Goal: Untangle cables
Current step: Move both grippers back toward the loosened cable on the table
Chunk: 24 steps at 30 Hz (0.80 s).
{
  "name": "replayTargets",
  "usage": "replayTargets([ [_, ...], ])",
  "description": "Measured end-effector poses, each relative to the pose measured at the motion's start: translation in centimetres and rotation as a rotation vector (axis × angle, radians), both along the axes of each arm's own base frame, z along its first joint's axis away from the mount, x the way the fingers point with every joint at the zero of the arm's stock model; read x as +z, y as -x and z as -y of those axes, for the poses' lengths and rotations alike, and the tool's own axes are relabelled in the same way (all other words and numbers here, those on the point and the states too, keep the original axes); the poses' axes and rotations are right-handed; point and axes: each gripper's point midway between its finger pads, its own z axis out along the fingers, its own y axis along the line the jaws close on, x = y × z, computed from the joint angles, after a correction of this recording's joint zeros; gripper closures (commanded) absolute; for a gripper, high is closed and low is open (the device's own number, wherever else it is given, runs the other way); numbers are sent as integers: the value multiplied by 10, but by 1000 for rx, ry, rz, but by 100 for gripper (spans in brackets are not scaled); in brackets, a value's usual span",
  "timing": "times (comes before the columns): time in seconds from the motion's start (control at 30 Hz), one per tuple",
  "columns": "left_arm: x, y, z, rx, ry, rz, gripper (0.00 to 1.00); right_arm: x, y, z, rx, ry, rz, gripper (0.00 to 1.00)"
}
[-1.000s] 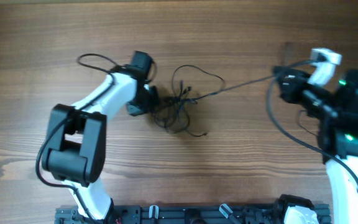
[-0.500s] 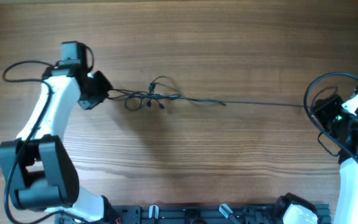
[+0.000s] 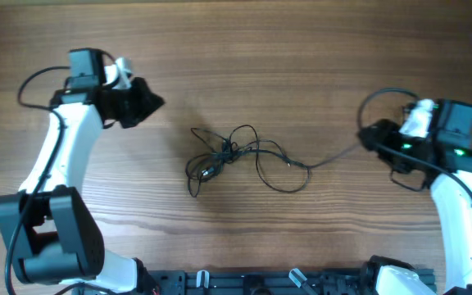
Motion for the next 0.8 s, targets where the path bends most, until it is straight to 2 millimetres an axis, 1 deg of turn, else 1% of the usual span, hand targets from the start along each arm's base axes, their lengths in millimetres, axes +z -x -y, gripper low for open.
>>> replayTargets([
  [0.03,3,4,26,-80,23,11,59,-2,1,-22,77,-14,-7,0],
  [0.07,4,6,40,-119,29,16,59,-2,0,-34,123,-11,0,0],
  [0.1,4,8,47,-141,29,17,60,-2,-2,-50,177,-13,14,0],
  [0.13,3,12,59,-171,23,12,60,-1,-5,-73,259,-15,36,0],
  [0.2,-2,18,72,-202,-17,-2,59,-2,-6,-106,367,-23,60,0],
  [0.23,-6,21,74,-208,-45,-13,58,-3,-7,-115,395,-25,70,0],
  [0.27,-9,24,75,-207,-71,-27,54,-5,-8,-130,435,-31,78,0],
  [0.3,-12,26,75,-198,-96,-43,50,-9,-7,-141,463,-40,75,0],
  [0.4,-17,26,69,-165,-146,-60,46,-17,-11,-176,544,-72,96,0],
  [0.43,-17,25,68,-158,-153,-60,46,-18,-15,-192,582,-89,123,0],
  [0.53,-19,25,66,-151,-170,-62,48,-21,-23,-226,637,-128,182,1],
  [0.57,-19,25,67,-150,-171,-61,51,-22,-27,-237,638,-148,198,6],
  [0.6,-19,25,68,-152,-173,-63,52,-24,-33,-249,629,-174,214,11],
  [0.67,-19,25,68,-148,-174,-64,52,-30,-43,-264,577,-237,208,14],
  [0.8,-19,25,67,-144,-180,-65,50,-50,-57,-282,474,-336,153,18],
])
